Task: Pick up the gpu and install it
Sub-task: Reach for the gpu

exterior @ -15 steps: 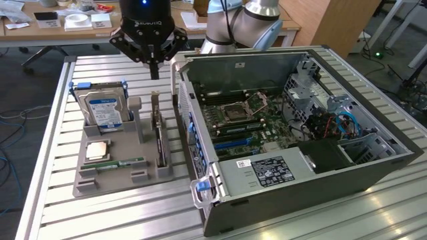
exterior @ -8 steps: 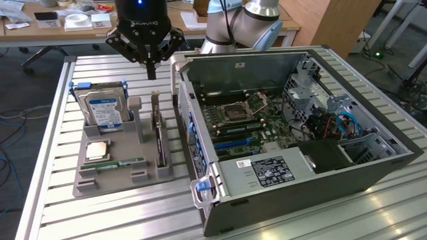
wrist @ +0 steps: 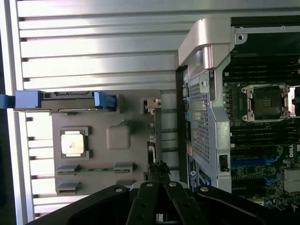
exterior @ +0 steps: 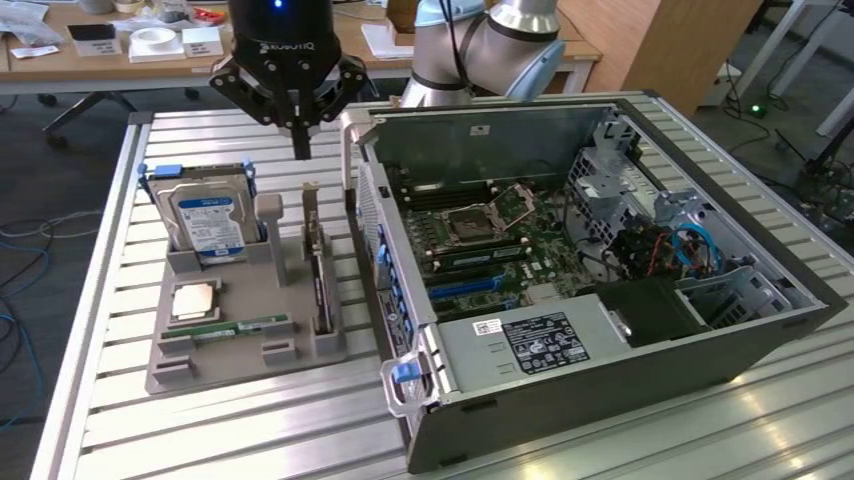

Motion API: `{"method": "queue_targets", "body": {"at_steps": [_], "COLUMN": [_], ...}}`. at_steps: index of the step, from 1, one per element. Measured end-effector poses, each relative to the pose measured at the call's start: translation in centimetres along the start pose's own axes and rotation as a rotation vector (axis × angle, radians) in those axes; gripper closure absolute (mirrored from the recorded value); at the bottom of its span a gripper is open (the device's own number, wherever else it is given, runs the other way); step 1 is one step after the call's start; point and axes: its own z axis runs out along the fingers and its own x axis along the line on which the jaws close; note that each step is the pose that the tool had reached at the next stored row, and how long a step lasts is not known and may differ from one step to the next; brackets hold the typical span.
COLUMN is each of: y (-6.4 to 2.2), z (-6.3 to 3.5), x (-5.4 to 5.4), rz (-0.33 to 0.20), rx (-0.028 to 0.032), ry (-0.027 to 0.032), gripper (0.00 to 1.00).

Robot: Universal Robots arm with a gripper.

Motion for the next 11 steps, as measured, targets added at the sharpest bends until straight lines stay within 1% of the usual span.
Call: {"method": "queue_targets", "body": {"at_steps": [11], "y": [-0.05], "z": [0.0], "x": [0.41], "rz": [0.0], "rx": [0.0], "ry": [0.0], "gripper": [0.89]}}
